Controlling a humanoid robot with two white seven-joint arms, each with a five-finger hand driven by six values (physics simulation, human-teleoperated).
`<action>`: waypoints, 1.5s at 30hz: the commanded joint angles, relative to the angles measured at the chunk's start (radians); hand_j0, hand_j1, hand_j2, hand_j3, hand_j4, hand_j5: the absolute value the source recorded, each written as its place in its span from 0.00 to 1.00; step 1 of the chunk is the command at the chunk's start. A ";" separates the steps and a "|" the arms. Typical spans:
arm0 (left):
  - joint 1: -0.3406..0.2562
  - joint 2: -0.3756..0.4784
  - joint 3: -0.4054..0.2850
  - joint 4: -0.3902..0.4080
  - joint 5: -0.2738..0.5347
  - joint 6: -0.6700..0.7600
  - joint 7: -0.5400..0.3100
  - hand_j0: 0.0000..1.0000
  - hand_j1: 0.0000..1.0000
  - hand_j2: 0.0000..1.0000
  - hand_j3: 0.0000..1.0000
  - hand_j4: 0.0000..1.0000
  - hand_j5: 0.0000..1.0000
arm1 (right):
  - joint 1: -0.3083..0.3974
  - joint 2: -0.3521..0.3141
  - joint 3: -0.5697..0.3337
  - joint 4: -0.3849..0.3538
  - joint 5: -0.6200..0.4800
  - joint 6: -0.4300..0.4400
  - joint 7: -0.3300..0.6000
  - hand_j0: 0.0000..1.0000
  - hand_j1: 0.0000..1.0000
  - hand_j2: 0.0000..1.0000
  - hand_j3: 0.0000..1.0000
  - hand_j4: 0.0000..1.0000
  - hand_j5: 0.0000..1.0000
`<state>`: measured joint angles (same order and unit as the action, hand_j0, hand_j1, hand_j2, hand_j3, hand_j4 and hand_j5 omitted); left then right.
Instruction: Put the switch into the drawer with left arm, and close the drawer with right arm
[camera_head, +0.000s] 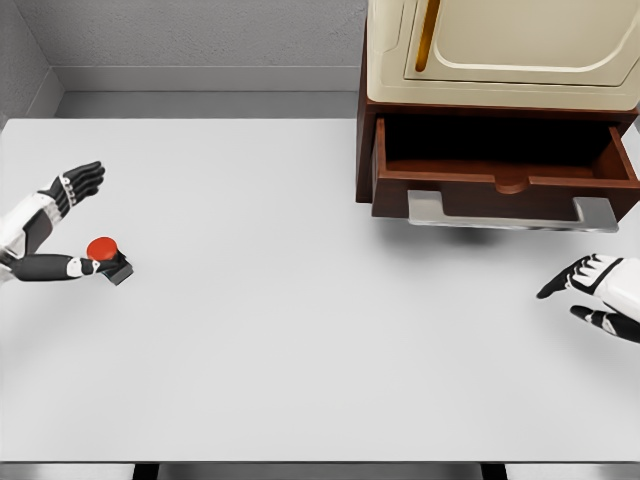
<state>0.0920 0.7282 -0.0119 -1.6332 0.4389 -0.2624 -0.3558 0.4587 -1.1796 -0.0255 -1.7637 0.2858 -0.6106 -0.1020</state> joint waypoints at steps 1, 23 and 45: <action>0.000 -0.003 0.001 0.036 0.014 0.019 0.000 1.00 1.00 1.00 1.00 1.00 1.00 | 0.000 -0.015 -0.001 -0.002 -0.008 0.000 -0.001 0.62 0.62 0.62 0.62 0.62 0.62; -0.020 -0.236 0.082 0.115 -0.193 0.121 0.006 1.00 1.00 1.00 1.00 1.00 1.00 | -0.018 0.003 -0.001 0.004 0.003 0.000 0.012 0.58 0.58 0.58 0.58 0.58 0.58; -0.048 -0.265 0.090 0.248 -0.212 0.114 0.005 0.86 0.86 0.86 0.86 0.86 0.86 | -0.115 0.120 0.121 -0.003 0.012 0.000 0.015 0.58 0.58 0.58 0.58 0.58 0.58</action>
<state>0.0445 0.4605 0.0750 -1.3937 0.2642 -0.1617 -0.3587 0.3436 -1.0613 0.0845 -1.7667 0.3036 -0.6107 -0.0870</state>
